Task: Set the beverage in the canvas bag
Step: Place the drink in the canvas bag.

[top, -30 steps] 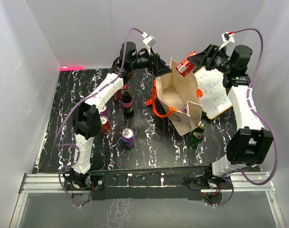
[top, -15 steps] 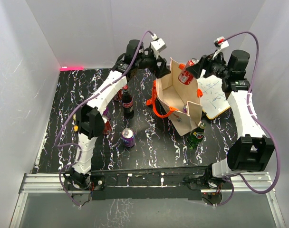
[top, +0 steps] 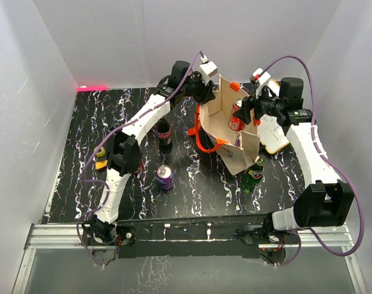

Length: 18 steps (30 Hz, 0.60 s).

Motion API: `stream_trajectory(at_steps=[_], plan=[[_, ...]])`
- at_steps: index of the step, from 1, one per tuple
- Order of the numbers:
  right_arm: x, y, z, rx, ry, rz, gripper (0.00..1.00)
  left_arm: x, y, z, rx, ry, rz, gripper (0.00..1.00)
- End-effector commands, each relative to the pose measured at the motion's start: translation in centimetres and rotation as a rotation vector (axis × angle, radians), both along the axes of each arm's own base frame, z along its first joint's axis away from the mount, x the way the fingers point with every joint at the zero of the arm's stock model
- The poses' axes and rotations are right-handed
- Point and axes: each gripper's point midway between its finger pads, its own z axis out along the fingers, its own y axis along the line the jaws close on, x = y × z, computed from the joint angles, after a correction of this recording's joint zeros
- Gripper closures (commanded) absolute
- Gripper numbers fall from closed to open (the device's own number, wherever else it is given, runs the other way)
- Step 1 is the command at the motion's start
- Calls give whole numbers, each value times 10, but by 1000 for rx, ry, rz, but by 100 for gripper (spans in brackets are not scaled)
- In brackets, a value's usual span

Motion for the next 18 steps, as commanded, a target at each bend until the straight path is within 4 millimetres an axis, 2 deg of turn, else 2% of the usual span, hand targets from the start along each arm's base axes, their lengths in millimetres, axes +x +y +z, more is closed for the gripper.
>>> stream_trajectory(at_steps=[1,7,11,13,18], plan=[[-14,-2,40,-115,-163,92,92,-3,4,42,-38,-62,43,71],[-34,-4,18,-180,-89,146,92,-1,13,54,-56,-54,134,99],[-48,-5,-2,-201,-58,169,92,-1,16,59,-62,-49,169,100],[-56,3,-13,-224,-61,209,92,0,18,64,-74,-49,195,100],[-69,2,-37,-263,-52,246,92,3,20,76,-104,-50,228,100]])
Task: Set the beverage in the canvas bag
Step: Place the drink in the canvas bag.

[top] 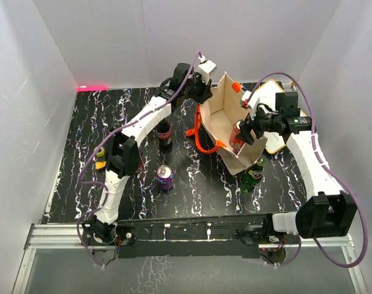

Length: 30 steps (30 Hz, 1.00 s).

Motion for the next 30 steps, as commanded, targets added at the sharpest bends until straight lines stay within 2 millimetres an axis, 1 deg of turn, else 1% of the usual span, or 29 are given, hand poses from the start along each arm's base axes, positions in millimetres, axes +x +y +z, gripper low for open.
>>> stream_trajectory(at_steps=[1,5,8,11,13,17,20,25,30], plan=[[-16,5,3,-32,-88,90,92,-5,9,79,-100,-103,56,100],[-28,1,-13,-80,-106,115,92,-2,9,78,-108,-92,74,100],[-34,-1,-21,-95,-108,122,92,1,9,76,-111,-92,76,100],[-36,-2,-27,-102,-114,119,92,3,9,73,-107,-93,65,100],[-33,-2,-27,-102,-127,107,92,2,8,70,-107,-90,39,100],[-23,-5,-29,-96,-149,68,92,-7,5,66,-113,-80,-45,100],[-9,-7,-27,-67,-176,4,92,-19,-1,60,-115,-65,-129,100],[17,2,-11,32,-183,-84,92,-27,-4,55,-110,-55,-188,100],[44,16,14,96,-270,-118,92,-27,-5,51,-103,-51,-201,100]])
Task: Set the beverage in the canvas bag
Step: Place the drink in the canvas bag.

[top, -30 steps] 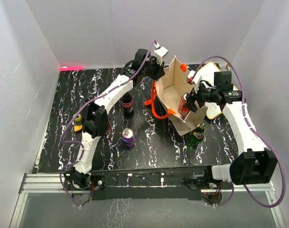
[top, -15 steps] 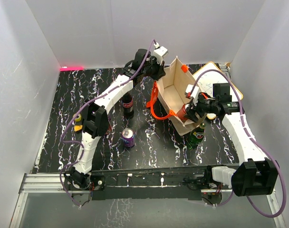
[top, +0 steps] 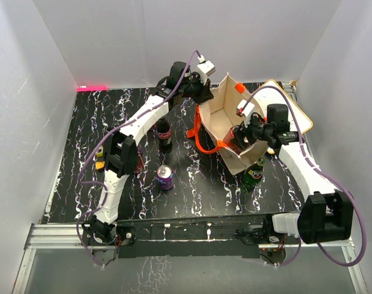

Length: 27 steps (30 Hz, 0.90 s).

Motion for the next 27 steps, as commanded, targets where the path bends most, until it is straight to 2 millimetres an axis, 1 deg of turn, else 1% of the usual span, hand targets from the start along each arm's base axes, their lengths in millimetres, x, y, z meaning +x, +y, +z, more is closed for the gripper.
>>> stream_trajectory(at_steps=[1,5,12,17,20,23,27], plan=[[47,13,70,89,-260,-56,92,-13,2,43,-52,-68,-64,100],[61,20,76,106,-291,-71,92,-11,2,40,-46,-67,-65,100],[78,28,69,97,-283,-71,92,-5,4,38,-48,-69,-56,100],[97,27,58,70,-266,-95,92,-2,7,40,-50,-74,-49,100],[108,26,44,47,-228,-114,92,-3,7,40,-53,-69,-51,100],[110,23,34,5,-194,-108,92,-3,7,41,-57,-70,-49,100],[98,23,26,-54,-173,-49,92,4,7,48,-65,-94,-19,100]])
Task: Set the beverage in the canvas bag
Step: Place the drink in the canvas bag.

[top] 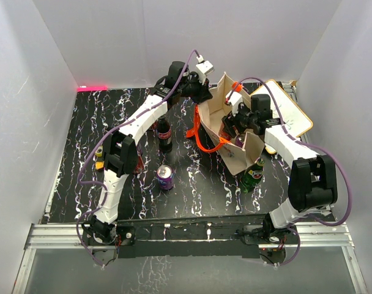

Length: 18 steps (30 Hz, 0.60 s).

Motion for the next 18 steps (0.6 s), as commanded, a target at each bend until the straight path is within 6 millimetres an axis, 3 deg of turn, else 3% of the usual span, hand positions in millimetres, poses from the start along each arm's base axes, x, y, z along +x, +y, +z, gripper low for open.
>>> stream_trajectory(at_steps=[1,6,18], plan=[[13,4,58,-36,-177,71,92,5,2,52,-73,-98,10,100],[3,0,40,-78,-66,94,92,12,2,67,-109,-111,54,100],[-14,4,2,-108,67,185,92,11,3,68,-133,-45,98,100]])
